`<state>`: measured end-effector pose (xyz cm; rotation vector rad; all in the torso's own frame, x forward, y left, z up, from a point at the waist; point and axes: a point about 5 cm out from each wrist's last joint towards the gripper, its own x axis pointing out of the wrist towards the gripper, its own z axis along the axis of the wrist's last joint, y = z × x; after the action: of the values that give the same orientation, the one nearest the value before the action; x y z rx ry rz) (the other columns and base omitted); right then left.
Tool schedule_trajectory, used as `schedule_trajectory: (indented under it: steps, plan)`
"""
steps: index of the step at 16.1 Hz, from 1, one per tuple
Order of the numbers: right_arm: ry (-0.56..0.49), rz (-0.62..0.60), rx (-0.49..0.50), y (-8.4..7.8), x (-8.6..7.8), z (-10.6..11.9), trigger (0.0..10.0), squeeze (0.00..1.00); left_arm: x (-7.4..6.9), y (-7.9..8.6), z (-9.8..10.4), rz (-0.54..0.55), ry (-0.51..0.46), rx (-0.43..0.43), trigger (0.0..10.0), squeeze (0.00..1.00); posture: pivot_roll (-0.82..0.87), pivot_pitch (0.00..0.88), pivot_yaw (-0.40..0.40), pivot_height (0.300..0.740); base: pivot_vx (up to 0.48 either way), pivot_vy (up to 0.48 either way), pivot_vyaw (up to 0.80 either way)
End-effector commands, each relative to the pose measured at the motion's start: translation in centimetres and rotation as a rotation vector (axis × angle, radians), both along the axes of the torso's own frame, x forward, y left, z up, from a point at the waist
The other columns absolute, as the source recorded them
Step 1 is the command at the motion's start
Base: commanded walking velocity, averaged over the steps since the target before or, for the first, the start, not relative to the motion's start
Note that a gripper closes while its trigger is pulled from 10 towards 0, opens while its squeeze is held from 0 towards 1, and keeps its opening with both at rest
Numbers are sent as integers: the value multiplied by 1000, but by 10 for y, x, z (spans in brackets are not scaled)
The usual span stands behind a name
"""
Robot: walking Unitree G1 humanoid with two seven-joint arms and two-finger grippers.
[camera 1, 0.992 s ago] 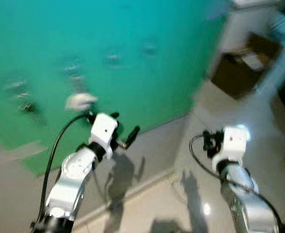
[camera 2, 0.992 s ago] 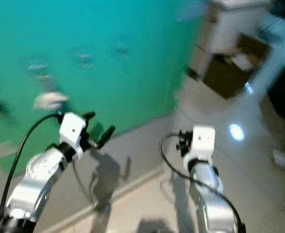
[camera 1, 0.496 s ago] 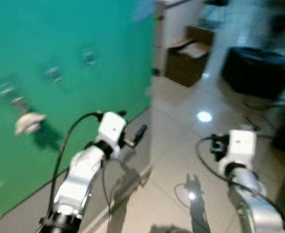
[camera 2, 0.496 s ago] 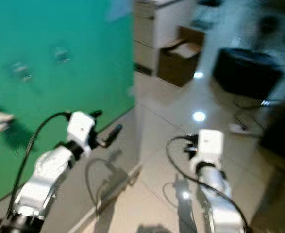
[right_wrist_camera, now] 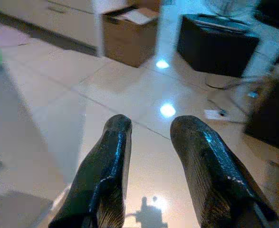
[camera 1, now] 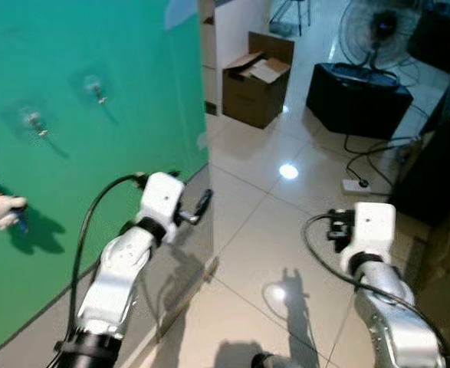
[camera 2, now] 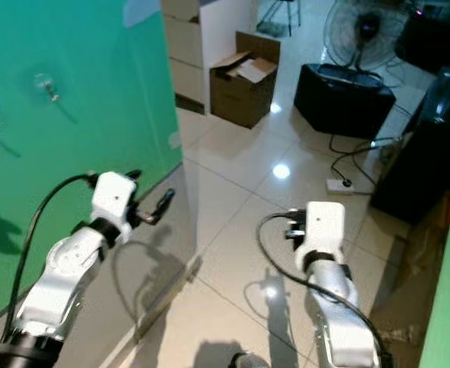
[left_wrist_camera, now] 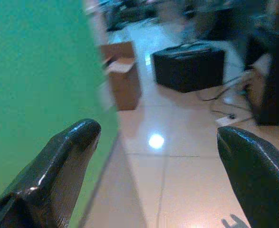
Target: Hang keys on a hook
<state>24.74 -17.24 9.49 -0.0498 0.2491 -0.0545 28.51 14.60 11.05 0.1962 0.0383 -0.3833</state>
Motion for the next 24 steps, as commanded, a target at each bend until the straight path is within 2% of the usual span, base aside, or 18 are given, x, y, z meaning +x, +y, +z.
schedule_trajectory:
  steps: [1,3,6,9,13,15,17,19,24]
  plan:
    - [1,15,-11,0,0,1,10000,0,4,0,3,19,-14,-19,10000,0,-125,0,18,740,0,0,-800]
    - [-1,39,-28,-1,4,3,10000,0,4,-3,4,17,-25,-18,10000,0,-118,0,11,740,0,0,-800]
    - [7,46,-21,1,7,0,10000,0,-1,4,2,42,-30,7,10000,0,-92,0,-18,740,0,0,-800]
    - [5,66,-15,6,10,0,10000,0,3,2,7,47,-49,-1,10000,0,-79,0,-15,740,0,0,-800]
    - [11,39,-3,7,6,-2,10000,0,4,5,8,41,-57,26,10000,0,-107,0,14,740,0,-340,-800]
    - [5,24,-2,4,4,0,10000,0,7,5,6,55,-22,-3,10000,0,-112,0,26,740,0,0,-800]
    - [17,-9,2,-1,-2,-3,10000,0,4,4,6,29,-28,20,10000,0,-113,0,36,740,0,0,-800]
    - [17,-10,3,0,-2,-3,10000,0,4,5,6,23,-33,27,10000,0,-122,0,41,740,0,0,-800]
    - [8,0,-17,-1,-2,-4,10000,0,3,-2,9,35,-50,-12,10000,0,-115,0,32,740,0,0,-800]
